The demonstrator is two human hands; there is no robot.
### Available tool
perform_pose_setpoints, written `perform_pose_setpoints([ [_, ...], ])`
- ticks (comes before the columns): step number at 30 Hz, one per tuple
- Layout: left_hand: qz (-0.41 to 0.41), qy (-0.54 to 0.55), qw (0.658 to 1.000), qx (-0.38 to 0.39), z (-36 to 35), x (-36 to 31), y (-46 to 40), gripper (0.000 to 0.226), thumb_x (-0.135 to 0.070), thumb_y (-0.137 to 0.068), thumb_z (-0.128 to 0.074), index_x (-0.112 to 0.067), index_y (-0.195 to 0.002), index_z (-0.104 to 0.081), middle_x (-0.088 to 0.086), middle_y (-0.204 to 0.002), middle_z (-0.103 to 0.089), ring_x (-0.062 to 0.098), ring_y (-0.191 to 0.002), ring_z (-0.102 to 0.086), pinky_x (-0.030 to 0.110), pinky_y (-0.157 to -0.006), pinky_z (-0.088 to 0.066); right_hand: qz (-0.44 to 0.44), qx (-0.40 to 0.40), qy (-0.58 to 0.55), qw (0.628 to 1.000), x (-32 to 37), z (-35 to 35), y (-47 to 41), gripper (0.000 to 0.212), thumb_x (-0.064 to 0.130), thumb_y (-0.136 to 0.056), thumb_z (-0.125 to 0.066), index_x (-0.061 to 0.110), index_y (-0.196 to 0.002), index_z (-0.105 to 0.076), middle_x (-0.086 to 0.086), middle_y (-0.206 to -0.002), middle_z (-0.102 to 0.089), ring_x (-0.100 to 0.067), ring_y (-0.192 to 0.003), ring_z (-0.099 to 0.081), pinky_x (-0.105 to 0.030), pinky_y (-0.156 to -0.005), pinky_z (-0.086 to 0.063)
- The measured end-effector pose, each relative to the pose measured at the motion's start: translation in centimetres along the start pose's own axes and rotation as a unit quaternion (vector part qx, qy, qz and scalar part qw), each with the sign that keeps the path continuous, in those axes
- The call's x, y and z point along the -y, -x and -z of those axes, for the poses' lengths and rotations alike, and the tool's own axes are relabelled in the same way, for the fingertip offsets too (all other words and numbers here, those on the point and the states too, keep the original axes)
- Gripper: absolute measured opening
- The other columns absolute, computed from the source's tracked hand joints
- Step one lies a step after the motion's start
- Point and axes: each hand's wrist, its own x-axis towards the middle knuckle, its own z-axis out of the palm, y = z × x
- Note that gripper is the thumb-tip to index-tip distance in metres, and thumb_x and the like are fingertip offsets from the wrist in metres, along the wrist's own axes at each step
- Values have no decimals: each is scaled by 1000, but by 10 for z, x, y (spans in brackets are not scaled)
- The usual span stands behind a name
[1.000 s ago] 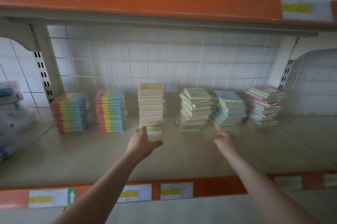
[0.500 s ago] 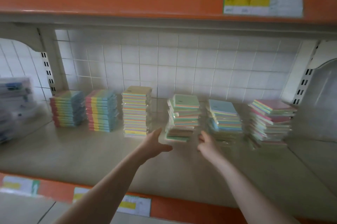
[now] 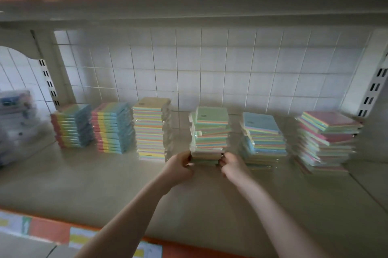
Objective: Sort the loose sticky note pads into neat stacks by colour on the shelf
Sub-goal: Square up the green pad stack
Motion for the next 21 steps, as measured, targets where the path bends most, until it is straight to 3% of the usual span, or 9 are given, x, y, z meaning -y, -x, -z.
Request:
perform_pose_setpoints([
  [3,10,39,999,10,4,0,-3,52,-21,-52,-52,-34,-100,-69,-3,-105,-72,20,-108,-64,45,-89,-51,2,27,-32,999,2,-1,1,56,-14,-73,-35,22,-111,-56,1,-107,-62,-22,-114,-55,-31,-88,-43],
  [6,10,72,997,24,6,-5,-8,57,-22,-55,-73,-20,-111,-62,3,-111,-69,21,-105,-65,40,-91,-52,-1,33,-44,999,4,0,2,58,-15,-72,-36,26,-110,-51,1,-105,-60,-26,-112,-55,-32,-81,-43],
  [9,7,47,999,-2,6,-8,-10,101,-39,-58,-87,-15,-141,-35,3,-140,-47,18,-126,-48,36,-104,-42,0,3,-44,999,6,4,6,54,-13,-71,-43,26,-108,-51,-3,-107,-60,-26,-108,-56,-34,-80,-45],
  [12,-57,26,998,-14,9,-12,-14,130,-68,-53,-78,-17,-152,-9,-1,-154,-27,13,-142,-24,38,-115,-25,32,-20,-60,998,17,7,13,63,-13,-71,-48,19,-125,-51,0,-112,-61,-22,-107,-56,-29,-79,-45],
  [14,-106,51,993,3,12,-16,-20,124,-66,-57,-76,-22,-152,-9,-6,-152,-32,9,-141,-27,35,-116,-25,60,-14,-91,994,26,8,18,77,-7,-62,-54,19,-134,-46,1,-113,-63,-18,-105,-58,-23,-70,-44],
  [16,-149,87,985,21,15,-23,-25,103,-47,-67,-78,-27,-148,-18,-7,-144,-43,9,-136,-37,31,-113,-30,75,-8,-120,990,33,10,22,88,3,-49,-52,22,-135,-44,5,-106,-65,-10,-96,-60,-15,-64,-44],
  [21,-161,139,976,36,17,-26,-34,78,-32,-71,-77,-20,-137,-37,-3,-129,-58,15,-125,-51,36,-106,-40,116,4,-151,982,38,18,28,69,2,-52,-53,19,-120,-56,12,-89,-69,5,-78,-63,-11,-65,-47],
])
